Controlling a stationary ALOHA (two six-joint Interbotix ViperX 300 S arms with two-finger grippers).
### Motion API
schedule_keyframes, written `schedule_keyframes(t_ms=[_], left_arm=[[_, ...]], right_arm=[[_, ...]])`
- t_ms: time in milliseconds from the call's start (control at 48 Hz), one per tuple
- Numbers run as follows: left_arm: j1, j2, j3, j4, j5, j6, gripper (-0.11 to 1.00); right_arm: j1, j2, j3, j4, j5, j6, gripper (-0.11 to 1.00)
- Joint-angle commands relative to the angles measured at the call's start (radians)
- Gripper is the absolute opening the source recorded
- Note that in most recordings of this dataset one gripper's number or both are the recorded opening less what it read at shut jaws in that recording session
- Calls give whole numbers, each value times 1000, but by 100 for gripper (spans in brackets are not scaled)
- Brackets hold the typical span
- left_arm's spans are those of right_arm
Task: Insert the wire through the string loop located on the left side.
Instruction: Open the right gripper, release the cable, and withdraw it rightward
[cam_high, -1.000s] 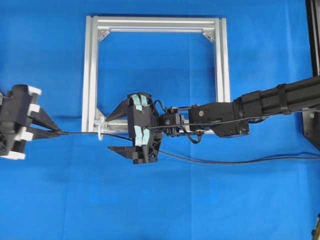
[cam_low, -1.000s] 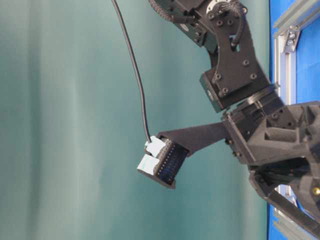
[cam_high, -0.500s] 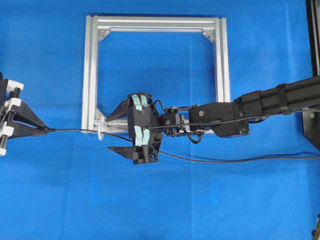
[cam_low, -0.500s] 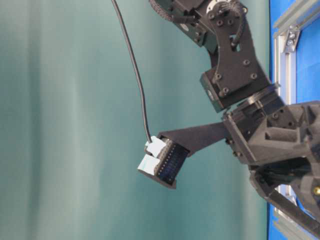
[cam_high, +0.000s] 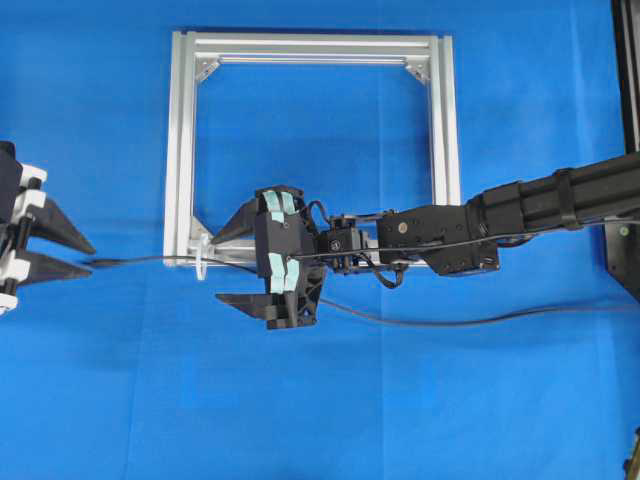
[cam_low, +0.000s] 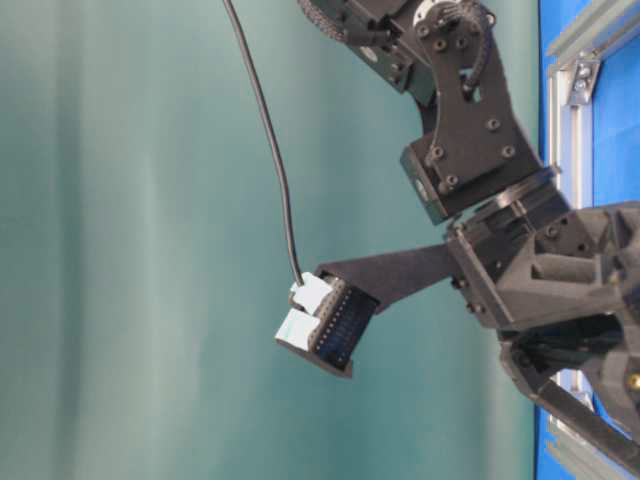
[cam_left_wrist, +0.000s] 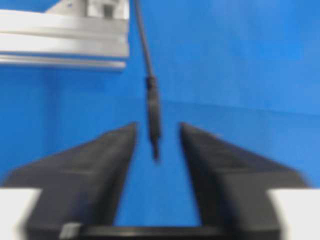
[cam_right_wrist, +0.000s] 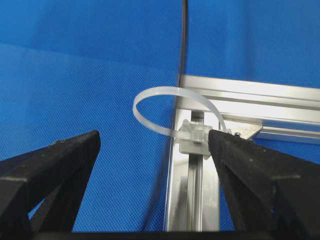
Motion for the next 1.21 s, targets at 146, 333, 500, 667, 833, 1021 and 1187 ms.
schedule_keyframes(t_ms=[146,333,500,667,833,1021,1187], left_arm=[[23,5,-9,8,25,-32,83],[35,-21,-14,12,25,-28,73],[58,-78,-34,15,21,-26,74],[95,-153,-54,31,17,-21,74],[109,-198,-61,48,17,-6,74],[127,-195,-60,46,12,3,74],[130,-186,-57,46,0,5,73]], right_arm=[[3,-61,-12,3,-3,-2,95],[3,-89,-11,3,25,-2,95],[-5,-144,-11,3,64,-3,94],[-9,-198,-11,0,94,-9,94],[-9,-244,-8,0,127,-11,94],[-9,-253,-8,0,133,-11,94],[-9,-252,-8,0,133,-11,94]])
